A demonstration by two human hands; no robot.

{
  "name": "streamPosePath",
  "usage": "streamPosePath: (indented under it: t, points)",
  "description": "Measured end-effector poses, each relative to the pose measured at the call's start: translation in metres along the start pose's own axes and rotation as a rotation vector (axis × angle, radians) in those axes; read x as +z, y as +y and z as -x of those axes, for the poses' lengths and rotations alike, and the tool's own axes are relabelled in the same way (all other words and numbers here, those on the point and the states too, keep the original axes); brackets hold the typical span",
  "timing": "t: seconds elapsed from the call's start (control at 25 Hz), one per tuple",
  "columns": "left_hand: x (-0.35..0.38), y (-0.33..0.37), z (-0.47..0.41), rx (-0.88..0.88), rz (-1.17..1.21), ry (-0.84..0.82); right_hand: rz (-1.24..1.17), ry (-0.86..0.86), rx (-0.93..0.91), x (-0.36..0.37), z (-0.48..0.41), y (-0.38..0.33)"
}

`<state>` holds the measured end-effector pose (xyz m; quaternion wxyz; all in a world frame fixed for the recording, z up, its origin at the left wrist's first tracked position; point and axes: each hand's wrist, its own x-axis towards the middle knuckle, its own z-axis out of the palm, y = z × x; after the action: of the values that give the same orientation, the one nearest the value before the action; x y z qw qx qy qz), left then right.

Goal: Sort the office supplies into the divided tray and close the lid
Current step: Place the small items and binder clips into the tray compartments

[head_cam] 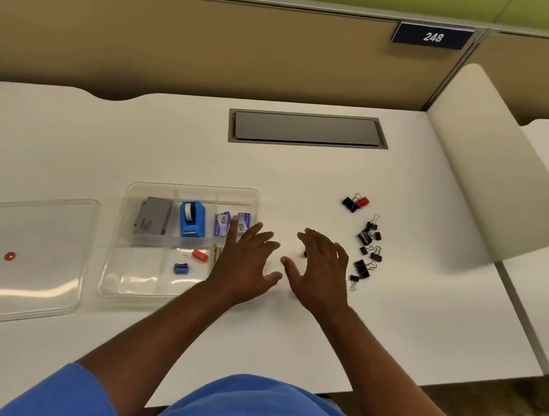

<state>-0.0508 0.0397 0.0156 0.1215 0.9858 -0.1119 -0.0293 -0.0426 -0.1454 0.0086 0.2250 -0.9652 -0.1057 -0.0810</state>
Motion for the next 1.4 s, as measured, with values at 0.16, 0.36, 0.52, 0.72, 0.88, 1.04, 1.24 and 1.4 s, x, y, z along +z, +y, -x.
streamPosePath:
  t: [0.16, 0.36, 0.52, 0.72, 0.88, 1.04, 1.24, 1.4]
  points:
    - [0.017, 0.038, -0.014, 0.096, -0.013, -0.051, -0.015, 0.015, 0.032, -0.016, -0.005, 0.051]
    - [0.037, 0.068, -0.021, 0.071, -0.110, -0.194, 0.003, -0.054, 0.060, -0.028, -0.015, 0.103]
    - [0.049, 0.078, -0.026, 0.025, -0.117, -0.223, 0.005, -0.129, 0.070, -0.028, -0.013, 0.129]
    - [0.051, 0.087, -0.043, -0.028, -0.110, -0.196, -0.030, -0.179, 0.122, -0.029, -0.014, 0.154]
    - [0.048, 0.090, -0.053, -0.086, -0.119, -0.138, -0.064, -0.113, 0.145, -0.031, -0.029, 0.163]
    - [0.047, 0.090, -0.058, -0.099, -0.118, -0.101, -0.002, -0.022, 0.181, -0.027, -0.048, 0.173]
    - [0.045, 0.093, -0.063, -0.098, -0.055, -0.022, 0.122, -0.085, 0.213, -0.016, -0.068, 0.179]
    - [0.041, 0.092, -0.065, -0.099, -0.003, 0.054, 0.157, -0.101, 0.194, -0.010, -0.073, 0.176]
